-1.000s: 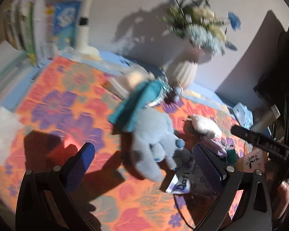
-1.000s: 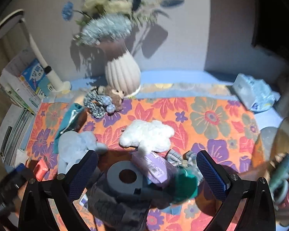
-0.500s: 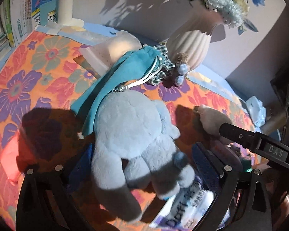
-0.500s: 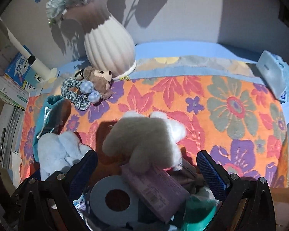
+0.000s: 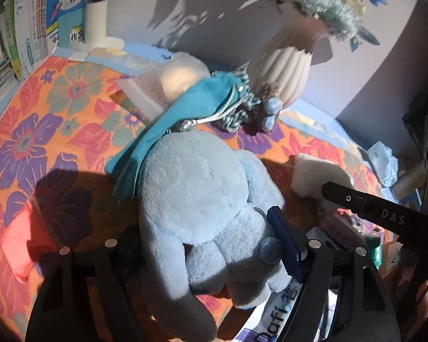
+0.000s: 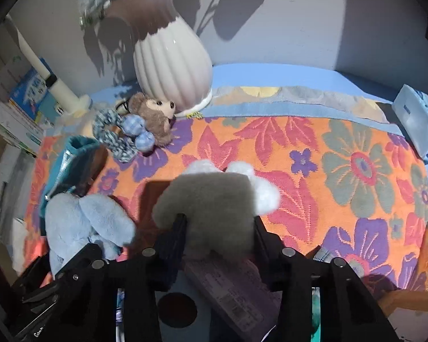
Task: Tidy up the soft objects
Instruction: 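Grasp the light blue plush elephant with the left tool while the right tool grasps the white fluffy plush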
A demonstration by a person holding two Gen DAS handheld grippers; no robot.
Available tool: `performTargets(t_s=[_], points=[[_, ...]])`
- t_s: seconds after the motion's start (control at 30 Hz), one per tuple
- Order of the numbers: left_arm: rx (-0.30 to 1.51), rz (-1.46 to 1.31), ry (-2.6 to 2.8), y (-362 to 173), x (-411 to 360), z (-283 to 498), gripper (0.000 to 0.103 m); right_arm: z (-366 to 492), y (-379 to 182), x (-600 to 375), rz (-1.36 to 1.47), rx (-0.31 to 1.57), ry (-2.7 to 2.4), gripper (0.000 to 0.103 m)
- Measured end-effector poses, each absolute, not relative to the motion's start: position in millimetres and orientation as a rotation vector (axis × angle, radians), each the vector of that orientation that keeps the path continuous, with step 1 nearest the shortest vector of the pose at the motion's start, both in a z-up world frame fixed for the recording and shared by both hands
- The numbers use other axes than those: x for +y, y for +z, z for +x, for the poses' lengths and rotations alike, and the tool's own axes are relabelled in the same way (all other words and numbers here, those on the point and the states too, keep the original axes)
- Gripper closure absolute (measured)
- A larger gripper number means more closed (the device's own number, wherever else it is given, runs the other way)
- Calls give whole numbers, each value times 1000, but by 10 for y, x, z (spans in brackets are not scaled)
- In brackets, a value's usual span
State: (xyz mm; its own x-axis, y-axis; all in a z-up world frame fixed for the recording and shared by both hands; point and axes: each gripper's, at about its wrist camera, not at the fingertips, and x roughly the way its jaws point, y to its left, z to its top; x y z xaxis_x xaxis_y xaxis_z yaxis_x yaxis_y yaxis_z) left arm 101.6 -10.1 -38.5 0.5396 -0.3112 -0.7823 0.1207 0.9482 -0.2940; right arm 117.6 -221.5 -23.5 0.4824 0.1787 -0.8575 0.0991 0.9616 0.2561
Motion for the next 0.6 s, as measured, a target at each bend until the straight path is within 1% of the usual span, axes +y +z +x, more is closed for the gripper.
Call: performTargets(t_s=[0.4,0.6], points=[[845,-220,-312,102,65,679,28,841,220,-2175,338,927,87,74],[807,-217,-327,246,77,499,28,538,456,-2115,343,878,105,74]])
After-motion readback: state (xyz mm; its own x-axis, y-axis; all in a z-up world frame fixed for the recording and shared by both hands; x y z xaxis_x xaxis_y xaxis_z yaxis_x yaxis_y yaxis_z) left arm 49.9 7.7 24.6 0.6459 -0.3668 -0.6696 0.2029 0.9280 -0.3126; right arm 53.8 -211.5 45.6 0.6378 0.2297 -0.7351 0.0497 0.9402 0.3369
